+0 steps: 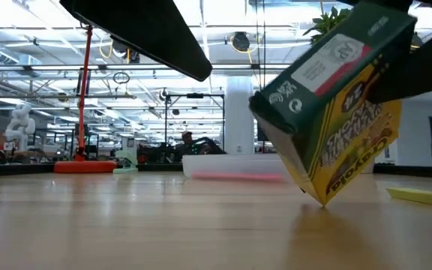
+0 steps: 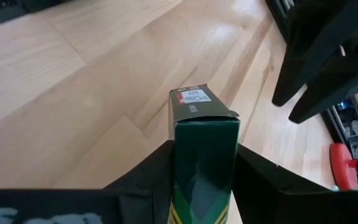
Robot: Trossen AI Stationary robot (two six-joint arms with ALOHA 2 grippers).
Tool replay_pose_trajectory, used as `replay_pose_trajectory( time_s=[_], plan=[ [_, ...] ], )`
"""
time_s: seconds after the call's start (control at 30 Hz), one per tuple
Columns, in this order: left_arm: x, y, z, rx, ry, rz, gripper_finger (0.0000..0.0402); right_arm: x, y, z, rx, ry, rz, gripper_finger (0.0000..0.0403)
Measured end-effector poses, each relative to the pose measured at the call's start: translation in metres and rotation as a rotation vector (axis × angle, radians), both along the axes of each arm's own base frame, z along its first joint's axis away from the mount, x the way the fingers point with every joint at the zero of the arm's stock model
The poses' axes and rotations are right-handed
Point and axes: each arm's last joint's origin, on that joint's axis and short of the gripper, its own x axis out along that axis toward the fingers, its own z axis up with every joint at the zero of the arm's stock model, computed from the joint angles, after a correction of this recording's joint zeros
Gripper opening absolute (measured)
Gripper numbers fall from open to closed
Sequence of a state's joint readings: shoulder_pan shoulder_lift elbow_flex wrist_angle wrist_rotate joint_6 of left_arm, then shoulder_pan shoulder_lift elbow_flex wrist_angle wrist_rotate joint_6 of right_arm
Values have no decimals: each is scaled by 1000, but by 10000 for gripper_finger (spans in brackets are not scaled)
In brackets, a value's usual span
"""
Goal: Pack school essentials
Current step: Put the yellow crayon box into the purple supply box
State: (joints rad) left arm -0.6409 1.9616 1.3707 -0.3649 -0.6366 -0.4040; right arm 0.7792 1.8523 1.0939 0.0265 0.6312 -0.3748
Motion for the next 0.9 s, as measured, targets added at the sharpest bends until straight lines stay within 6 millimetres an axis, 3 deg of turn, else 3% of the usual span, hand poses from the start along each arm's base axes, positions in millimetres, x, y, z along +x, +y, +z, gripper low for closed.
replay_pose_trajectory(
  time_s=[0.4,0.67,0.77,0.9],
  plan=[
    [0,0,0,-2,-3,5,93,1,0,1,-3,-7,5,101],
    [-8,4,7,36,22,28,93,5,-5,6,-108,-123,-115,100],
    [-13,7,13,67,17,63,93,7,-7,14,-176,-169,-126,100],
    [-25,15,24,126,23,116,93,11,-21,36,-128,-208,-181,100]
  ],
)
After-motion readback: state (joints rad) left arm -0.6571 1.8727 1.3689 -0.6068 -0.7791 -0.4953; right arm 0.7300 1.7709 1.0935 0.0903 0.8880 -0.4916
